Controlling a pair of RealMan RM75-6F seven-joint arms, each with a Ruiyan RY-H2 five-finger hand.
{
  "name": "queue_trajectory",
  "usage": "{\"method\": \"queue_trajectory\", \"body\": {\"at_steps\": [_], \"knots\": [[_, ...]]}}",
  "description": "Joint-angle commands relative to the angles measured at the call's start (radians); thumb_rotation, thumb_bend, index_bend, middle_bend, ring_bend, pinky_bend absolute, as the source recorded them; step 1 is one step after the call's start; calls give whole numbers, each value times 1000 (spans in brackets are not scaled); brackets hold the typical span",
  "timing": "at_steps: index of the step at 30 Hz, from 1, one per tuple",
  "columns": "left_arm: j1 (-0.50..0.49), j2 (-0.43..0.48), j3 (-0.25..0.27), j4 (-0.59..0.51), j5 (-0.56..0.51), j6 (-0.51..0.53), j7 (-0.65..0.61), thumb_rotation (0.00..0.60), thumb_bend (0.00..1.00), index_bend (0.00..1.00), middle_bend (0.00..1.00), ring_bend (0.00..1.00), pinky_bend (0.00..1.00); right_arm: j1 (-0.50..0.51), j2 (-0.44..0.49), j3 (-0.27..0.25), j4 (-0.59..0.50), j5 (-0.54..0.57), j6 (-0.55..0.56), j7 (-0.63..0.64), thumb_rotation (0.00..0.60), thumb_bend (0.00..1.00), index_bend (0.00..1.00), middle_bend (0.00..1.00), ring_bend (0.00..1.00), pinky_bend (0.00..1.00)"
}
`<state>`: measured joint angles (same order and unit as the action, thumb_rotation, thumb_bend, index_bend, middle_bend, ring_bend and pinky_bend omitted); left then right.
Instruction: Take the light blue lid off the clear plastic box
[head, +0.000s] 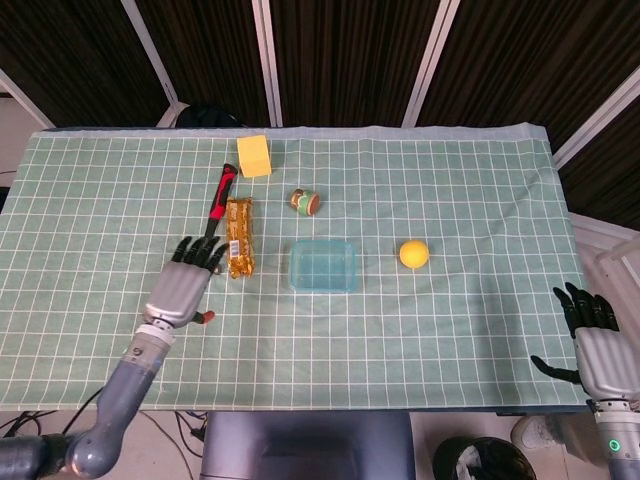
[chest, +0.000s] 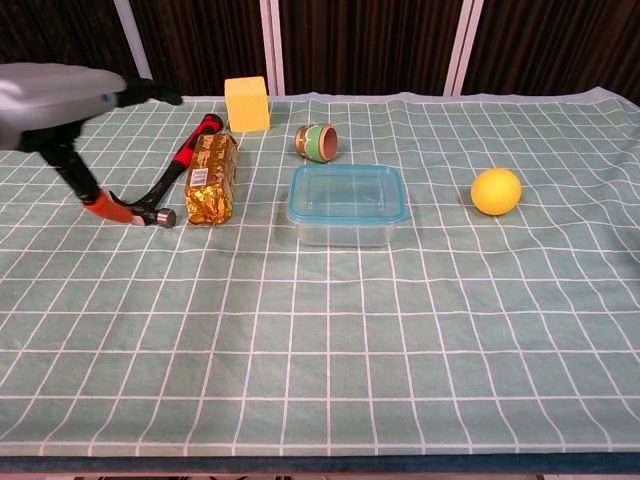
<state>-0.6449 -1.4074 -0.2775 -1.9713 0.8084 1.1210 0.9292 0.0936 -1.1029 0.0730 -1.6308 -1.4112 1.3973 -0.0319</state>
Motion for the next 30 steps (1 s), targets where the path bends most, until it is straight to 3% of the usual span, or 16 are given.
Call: {"method": "queue_trajectory", "body": {"at_steps": [1,11,20,30], "knots": [[-195,-155,-95,34,-261,26,144,600,0,0,0,0,20,2,1,2,-2,6,-6,5,600,241,0,0,0,0],[-390,-275,-163,180,-478,80,173,600,0,0,0,0,20,5,4,6,-10,28,-23,18,600,241,0,0,0,0],[-495,-298,-160,310,-563,75,210,600,0,0,0,0,20,6,7,3,-20,33,-33,21,600,240,0,0,0,0],[-571,-345,-163,442,-685,1,199,600,0,0,0,0,19,5,7,2,-26,40,-35,15,600,240,0,0,0,0]]}}
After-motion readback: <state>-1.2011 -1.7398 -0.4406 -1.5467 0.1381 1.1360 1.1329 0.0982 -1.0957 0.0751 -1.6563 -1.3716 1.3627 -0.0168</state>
